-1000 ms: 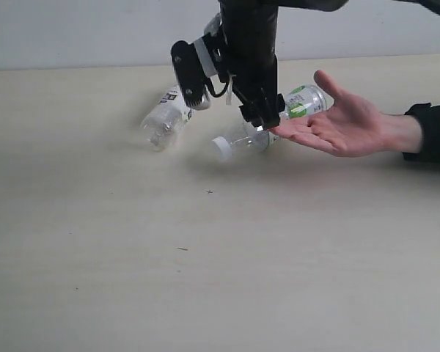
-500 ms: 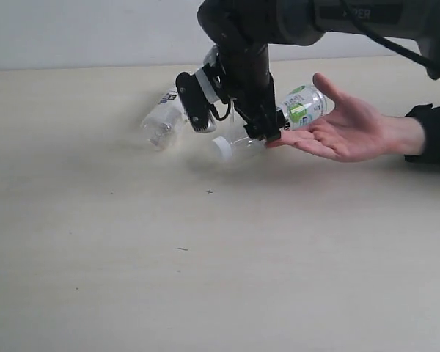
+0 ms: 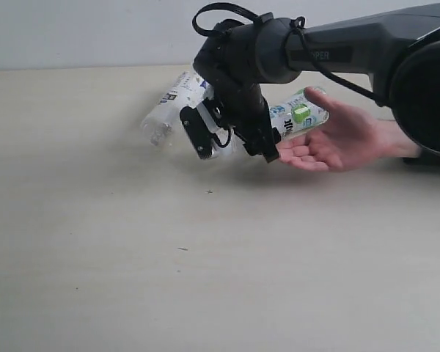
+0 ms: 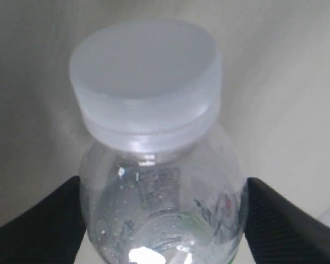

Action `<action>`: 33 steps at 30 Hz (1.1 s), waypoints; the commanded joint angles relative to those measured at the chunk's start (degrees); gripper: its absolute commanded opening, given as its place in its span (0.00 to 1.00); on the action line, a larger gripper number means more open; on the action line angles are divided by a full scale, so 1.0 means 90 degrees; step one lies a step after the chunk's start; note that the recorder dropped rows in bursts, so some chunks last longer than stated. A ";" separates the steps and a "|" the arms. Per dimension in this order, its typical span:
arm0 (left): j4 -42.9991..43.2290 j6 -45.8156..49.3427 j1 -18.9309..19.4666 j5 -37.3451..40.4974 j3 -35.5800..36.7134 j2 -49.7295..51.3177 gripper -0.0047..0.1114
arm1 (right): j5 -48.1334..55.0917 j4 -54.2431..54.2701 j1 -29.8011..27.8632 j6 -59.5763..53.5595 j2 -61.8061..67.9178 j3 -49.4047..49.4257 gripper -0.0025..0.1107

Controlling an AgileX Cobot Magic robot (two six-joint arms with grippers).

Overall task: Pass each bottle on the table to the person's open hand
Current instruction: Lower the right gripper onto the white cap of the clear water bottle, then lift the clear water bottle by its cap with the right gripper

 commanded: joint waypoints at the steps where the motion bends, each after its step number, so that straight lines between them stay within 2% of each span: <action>1: 0.0011 0.0013 -0.0044 -0.0022 0.0017 -0.0042 0.04 | -0.0016 -0.0959 0.0024 0.0212 0.0071 0.0005 0.11; 2: 0.0011 0.0013 -0.0044 -0.0022 0.0017 -0.0042 0.04 | 0.0000 -0.1395 0.0040 0.0286 0.0071 0.0005 0.02; 5: 0.0011 0.0013 -0.0044 -0.0022 0.0017 -0.0042 0.04 | 0.0226 -0.2965 0.0187 0.1372 0.0014 0.0005 0.02; 7: 0.0011 0.0013 -0.0044 -0.0022 0.0017 -0.0042 0.04 | 0.0432 -0.3502 0.0266 0.1730 -0.0057 0.0005 0.02; 10: 0.0011 0.0013 -0.0044 -0.0022 0.0017 -0.0042 0.04 | 0.0884 -0.3911 0.0403 0.2136 -0.0227 0.0005 0.02; 14: 0.0011 0.0013 -0.0044 -0.0022 0.0017 -0.0042 0.04 | 0.1730 -0.4241 0.0446 0.3341 -0.0436 -0.0133 0.02; 17: 0.0011 0.0013 -0.0044 -0.0022 0.0017 -0.0042 0.04 | 0.1730 -0.4196 0.0446 0.4215 -0.0557 -0.0425 0.02; 19: 0.0011 0.0013 -0.0044 -0.0022 0.0017 -0.0042 0.04 | 0.1730 -0.3954 0.0511 0.5051 -0.0789 -0.0472 0.02; 22: 0.0011 0.0013 -0.0044 -0.0022 0.0017 -0.0042 0.04 | 0.1730 -0.3477 0.0633 0.5429 -0.1063 -0.0623 0.02; 27: 0.0011 0.0013 -0.0044 -0.0022 0.0017 -0.0042 0.04 | 0.1730 -0.1540 0.0551 0.6493 -0.1581 -0.1038 0.02; 30: 0.0011 0.0013 -0.0044 -0.0022 0.0017 -0.0042 0.04 | 0.1730 -0.1251 0.0553 0.7137 -0.1977 -0.1007 0.02; 33: 0.0011 0.0013 -0.0044 -0.0022 0.0017 -0.0042 0.04 | 0.1730 -0.0280 0.0476 0.7261 -0.2438 -0.1007 0.02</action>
